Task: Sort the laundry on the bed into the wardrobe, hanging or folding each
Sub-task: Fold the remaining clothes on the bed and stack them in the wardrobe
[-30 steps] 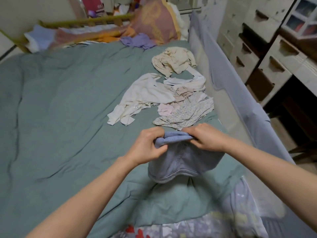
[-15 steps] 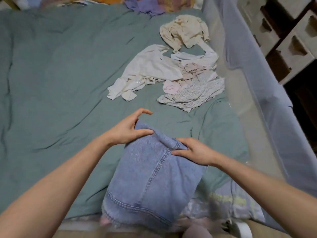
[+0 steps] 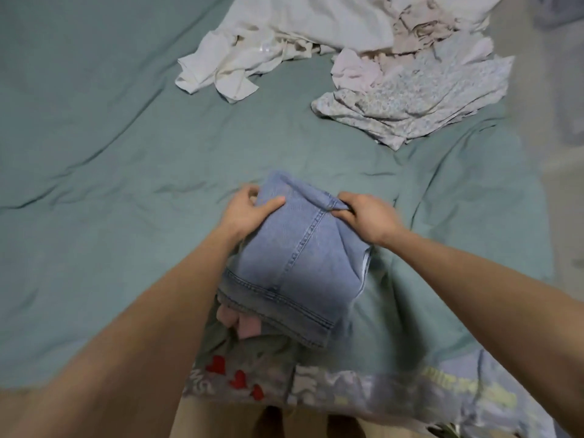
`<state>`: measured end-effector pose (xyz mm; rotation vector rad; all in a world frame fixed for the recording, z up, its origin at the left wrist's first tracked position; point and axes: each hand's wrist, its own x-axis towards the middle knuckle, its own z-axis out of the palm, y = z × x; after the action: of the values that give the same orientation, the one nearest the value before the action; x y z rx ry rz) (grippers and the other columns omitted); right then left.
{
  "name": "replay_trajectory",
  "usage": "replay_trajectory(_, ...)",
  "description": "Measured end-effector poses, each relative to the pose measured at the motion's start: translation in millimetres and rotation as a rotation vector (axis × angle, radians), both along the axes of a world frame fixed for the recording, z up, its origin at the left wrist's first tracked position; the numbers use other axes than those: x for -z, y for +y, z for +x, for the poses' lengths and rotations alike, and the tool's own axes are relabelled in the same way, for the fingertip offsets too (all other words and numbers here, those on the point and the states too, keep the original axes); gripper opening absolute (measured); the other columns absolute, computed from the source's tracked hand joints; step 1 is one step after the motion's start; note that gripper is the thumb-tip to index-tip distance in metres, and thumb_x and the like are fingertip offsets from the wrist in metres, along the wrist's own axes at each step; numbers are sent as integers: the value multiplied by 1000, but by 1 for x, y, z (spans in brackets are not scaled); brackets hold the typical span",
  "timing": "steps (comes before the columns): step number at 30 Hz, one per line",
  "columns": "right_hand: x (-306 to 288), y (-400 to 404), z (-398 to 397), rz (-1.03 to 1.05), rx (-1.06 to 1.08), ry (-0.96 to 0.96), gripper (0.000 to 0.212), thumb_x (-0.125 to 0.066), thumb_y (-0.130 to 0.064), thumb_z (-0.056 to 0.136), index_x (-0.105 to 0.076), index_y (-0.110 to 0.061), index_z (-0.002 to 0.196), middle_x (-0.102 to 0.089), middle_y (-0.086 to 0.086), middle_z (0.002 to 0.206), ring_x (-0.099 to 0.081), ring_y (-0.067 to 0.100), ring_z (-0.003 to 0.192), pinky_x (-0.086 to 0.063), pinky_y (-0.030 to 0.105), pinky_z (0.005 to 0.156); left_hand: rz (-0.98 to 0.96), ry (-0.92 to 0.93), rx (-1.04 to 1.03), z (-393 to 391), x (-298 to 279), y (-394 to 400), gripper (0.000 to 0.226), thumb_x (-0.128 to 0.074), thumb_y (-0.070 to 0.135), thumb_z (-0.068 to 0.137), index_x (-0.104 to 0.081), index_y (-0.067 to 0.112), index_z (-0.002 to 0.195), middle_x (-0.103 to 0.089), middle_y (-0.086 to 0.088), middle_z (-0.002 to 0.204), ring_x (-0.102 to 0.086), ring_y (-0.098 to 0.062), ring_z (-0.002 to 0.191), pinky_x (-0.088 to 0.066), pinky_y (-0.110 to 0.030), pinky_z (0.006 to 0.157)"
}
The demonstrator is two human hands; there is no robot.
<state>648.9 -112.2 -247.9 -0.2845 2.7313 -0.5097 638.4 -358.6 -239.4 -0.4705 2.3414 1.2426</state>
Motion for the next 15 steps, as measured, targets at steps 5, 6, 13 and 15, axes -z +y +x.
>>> replay_trajectory(5,24,-7,-13,71,11,-33,28,-45,-46,96,-52,-18,95,-66,10,106,-60,34,100,-31,33,65,-74,-170,-3,46,35,-18,60,-75,59,70,-66,11,104,-68,2,99,-64,-19,93,-50,-31,76)
replay_trajectory(6,24,-8,-13,84,11,-44,29,-45,-45,97,-53,-18,97,-66,10,107,-60,34,100,-31,34,65,-98,-160,-4,50,37,-17,61,-77,58,69,-67,10,105,-68,1,99,-64,-19,92,-50,-31,76)
replay_trajectory(13,9,-11,56,-235,744,4,65,-75,-42,75,-46,-6,121,-55,15,119,-50,34,112,-41,45,97,-352,-51,25,49,30,-4,67,-70,66,71,-65,5,99,-69,-16,97,-63,-35,92,-50,-38,72)
replay_trajectory(15,2,-21,92,-342,1009,-170,74,-82,-43,68,-44,-3,118,-56,15,112,-55,33,106,-44,46,94,-437,-53,30,53,24,2,73,-68,66,72,-57,4,108,-65,-16,106,-61,-36,99,-48,-40,76)
